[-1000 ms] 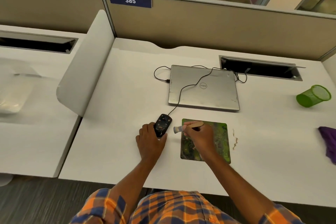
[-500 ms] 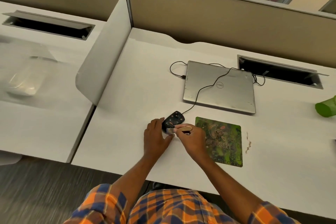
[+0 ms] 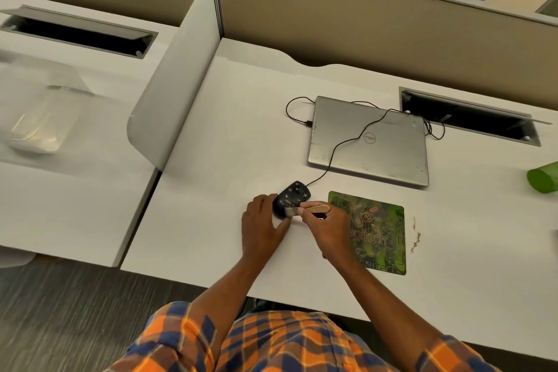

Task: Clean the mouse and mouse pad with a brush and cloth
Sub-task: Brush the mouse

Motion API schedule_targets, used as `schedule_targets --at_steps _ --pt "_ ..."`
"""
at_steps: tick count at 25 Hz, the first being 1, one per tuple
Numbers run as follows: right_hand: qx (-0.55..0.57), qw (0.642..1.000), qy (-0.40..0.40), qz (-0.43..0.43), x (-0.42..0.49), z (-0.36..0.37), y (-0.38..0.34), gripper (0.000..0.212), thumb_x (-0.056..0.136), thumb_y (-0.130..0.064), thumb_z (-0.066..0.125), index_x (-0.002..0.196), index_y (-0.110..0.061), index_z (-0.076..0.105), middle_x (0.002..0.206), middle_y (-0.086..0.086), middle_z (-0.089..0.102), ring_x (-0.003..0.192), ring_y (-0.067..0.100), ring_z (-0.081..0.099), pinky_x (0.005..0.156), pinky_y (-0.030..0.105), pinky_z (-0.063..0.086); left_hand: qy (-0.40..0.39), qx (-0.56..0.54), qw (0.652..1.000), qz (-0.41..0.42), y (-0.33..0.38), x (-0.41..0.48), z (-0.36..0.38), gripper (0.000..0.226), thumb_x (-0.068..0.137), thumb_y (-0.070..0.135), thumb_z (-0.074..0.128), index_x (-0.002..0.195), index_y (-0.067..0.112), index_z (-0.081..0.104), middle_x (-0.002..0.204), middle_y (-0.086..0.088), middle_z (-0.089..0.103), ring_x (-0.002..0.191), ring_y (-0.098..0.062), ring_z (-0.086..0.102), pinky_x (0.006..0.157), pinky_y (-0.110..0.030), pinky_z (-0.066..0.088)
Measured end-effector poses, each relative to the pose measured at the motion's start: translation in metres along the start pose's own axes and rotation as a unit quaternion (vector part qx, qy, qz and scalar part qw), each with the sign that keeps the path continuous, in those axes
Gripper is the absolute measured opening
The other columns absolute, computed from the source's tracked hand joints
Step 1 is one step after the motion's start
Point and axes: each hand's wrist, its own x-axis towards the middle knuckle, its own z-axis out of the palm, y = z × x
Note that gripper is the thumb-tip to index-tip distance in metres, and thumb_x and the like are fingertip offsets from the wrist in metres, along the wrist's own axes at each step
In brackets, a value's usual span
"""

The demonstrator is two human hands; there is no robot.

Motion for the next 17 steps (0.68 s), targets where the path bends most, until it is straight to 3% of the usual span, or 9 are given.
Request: schedule_targets --at_steps 17 --pt "0.016 0.999 0.002 0.04 0.0068 -0.0114 -0.0048 0.009 0.088 -0.017 0.083 0.091 -0.025 0.087 0.083 -0.008 0.082 0.08 0.019 0.078 0.07 0.037 0.064 -0.001 -0.01 1.0 0.002 -0.0003 0.0009 -0.0006 0.06 0.087 0.039 0.083 0.139 0.016 0.062 0.131 -0.003 0.062 0.118 -0.025 0.059 0.096 -0.039 0.05"
